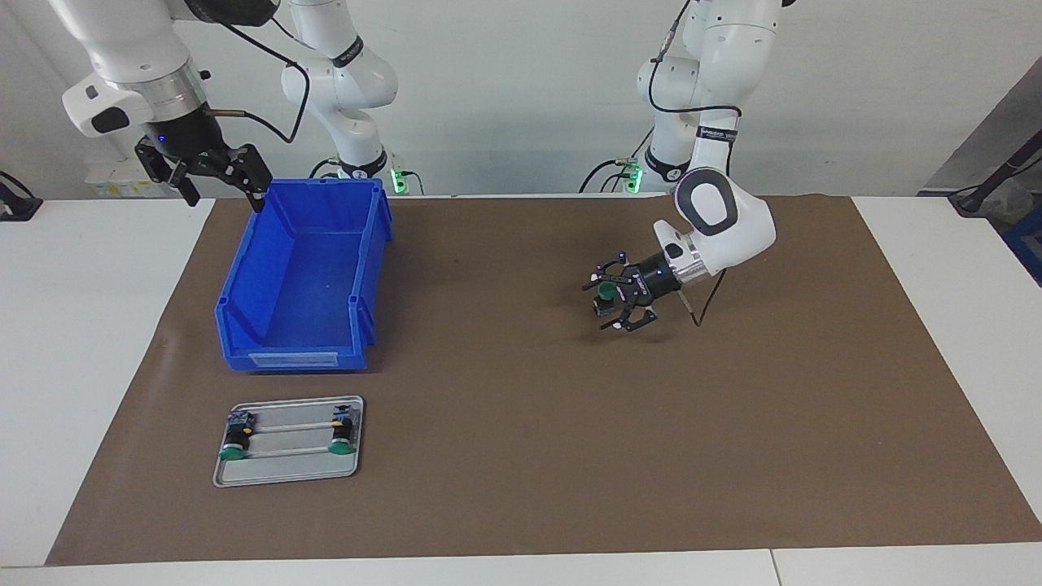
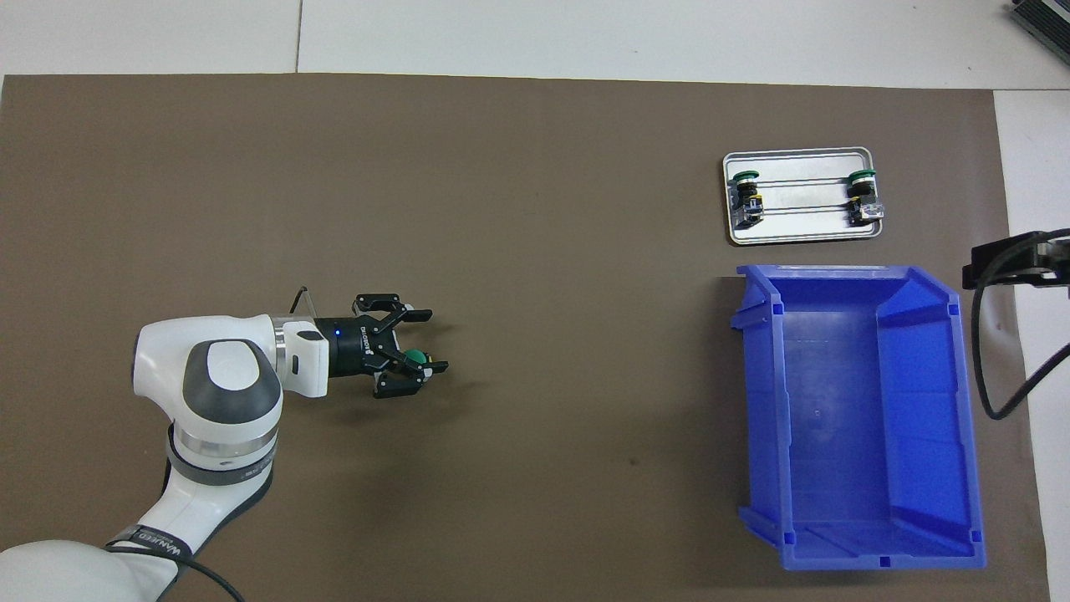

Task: Place and press button with both arms
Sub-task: 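Lift the left gripper up off the green button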

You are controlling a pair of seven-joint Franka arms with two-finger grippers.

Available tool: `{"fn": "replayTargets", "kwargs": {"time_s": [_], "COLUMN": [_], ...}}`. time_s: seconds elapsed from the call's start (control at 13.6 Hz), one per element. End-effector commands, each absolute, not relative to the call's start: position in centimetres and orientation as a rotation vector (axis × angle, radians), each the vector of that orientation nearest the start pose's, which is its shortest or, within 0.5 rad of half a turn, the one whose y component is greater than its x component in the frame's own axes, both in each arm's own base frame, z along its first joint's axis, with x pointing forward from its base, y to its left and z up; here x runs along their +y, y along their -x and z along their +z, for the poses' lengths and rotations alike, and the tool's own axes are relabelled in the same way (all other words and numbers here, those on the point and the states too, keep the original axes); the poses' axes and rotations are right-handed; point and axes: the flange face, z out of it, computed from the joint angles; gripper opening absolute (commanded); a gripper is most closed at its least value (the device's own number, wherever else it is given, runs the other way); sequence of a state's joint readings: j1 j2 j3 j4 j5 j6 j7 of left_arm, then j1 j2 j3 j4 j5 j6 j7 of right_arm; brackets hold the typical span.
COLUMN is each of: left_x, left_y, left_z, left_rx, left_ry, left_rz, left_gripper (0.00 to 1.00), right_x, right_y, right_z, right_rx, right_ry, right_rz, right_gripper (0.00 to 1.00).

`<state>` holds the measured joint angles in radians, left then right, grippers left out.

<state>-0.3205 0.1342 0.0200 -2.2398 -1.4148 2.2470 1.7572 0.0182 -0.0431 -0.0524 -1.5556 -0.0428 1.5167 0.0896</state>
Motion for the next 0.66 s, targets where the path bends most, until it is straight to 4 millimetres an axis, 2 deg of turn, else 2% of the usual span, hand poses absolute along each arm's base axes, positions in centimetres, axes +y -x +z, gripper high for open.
{"fn": "replayTargets", "kwargs": {"time_s": [0.0, 0.15, 0.37, 0.59], "left_x": [-19.2, -19.2, -18.6, -19.3], "left_y": [-52.7, -53.6, -54.4, -56.0], "left_z": [34.9, 36.3, 37.8, 41.2], "left_rx": [-0.965, -0.912, -0.924, -0.917], "left_ry": [-1.972, -1.985, -2.028, -2.092], "left_rz": [0.742, 0.734, 0.683, 0.558], "left_gripper": [0.87, 0.87, 0.87, 0.87], "right_x": [-2.8, -2.8, -2.7, -2.7], "right_y": [-53.4, -53.4, -53.4, -53.0], "right_z": [65.1, 65.1, 65.0, 64.5], "right_rx": [0.197, 0.200, 0.207, 0.201], "right_ry": [3.181, 3.181, 3.182, 3.205], "right_rz": [-0.004, -0.001, 0.001, -0.015], "right_gripper": [1.00, 1.00, 1.00, 1.00]}}
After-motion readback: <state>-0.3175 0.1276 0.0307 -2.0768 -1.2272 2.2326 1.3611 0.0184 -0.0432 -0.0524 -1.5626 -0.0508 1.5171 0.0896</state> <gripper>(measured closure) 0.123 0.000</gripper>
